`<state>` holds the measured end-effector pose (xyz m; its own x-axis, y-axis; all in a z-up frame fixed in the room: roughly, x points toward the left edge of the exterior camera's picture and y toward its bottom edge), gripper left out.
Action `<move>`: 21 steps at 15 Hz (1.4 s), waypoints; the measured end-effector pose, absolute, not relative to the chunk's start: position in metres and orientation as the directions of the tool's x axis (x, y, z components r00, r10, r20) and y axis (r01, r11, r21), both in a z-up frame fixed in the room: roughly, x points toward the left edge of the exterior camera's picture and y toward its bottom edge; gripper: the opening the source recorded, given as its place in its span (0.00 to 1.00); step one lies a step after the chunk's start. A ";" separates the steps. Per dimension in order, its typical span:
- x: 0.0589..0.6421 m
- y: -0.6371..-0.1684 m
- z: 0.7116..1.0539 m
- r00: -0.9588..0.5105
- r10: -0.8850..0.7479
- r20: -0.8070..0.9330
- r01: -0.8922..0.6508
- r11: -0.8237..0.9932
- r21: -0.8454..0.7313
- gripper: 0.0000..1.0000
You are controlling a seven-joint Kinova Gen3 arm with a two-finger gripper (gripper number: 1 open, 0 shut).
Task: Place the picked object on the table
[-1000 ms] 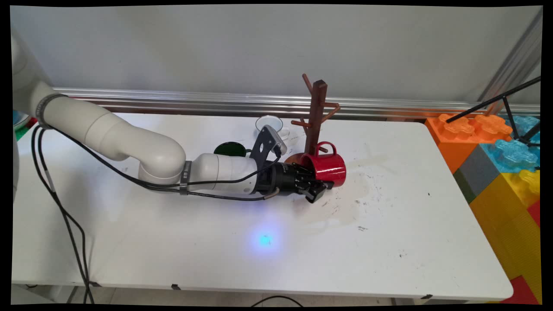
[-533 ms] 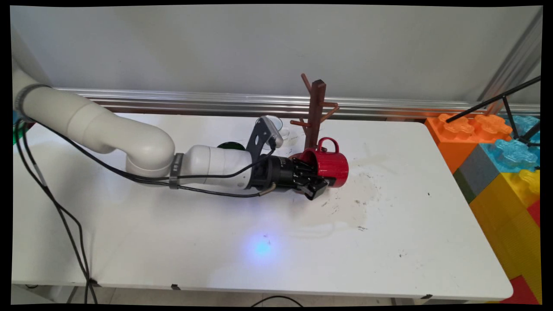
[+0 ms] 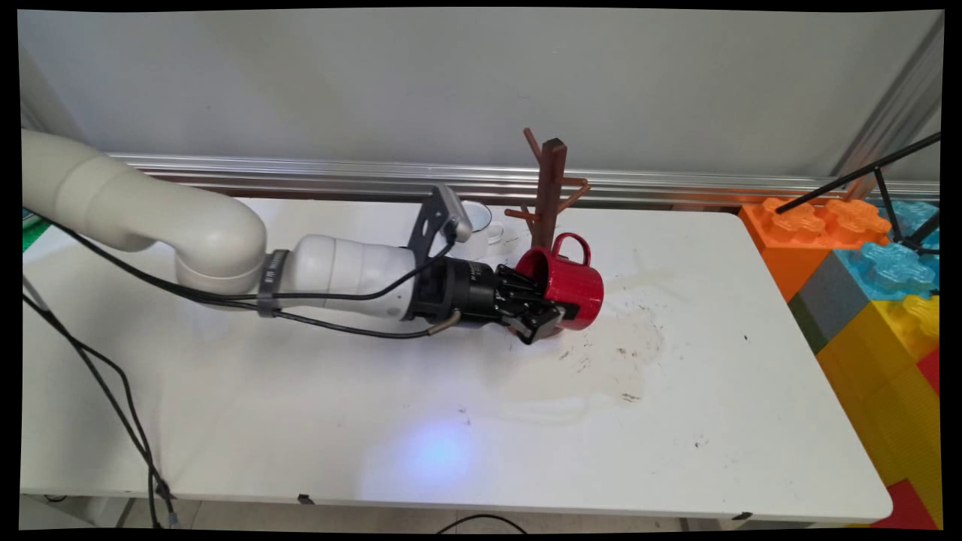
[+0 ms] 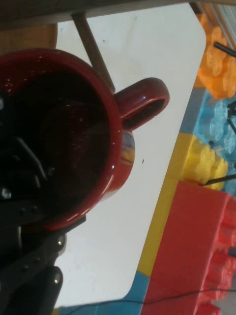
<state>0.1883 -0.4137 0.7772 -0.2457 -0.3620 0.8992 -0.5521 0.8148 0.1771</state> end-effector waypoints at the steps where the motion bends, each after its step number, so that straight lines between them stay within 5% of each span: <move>1: 0.190 -0.411 0.780 -0.248 -0.362 0.899 -0.549 0.817 0.178 0.00; 21: 0.274 -0.372 0.894 -0.505 -0.264 0.822 -0.432 0.901 0.024 0.00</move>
<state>0.2739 -0.3723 0.8941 -0.5051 -0.2642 0.8216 -0.4322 0.9015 0.0242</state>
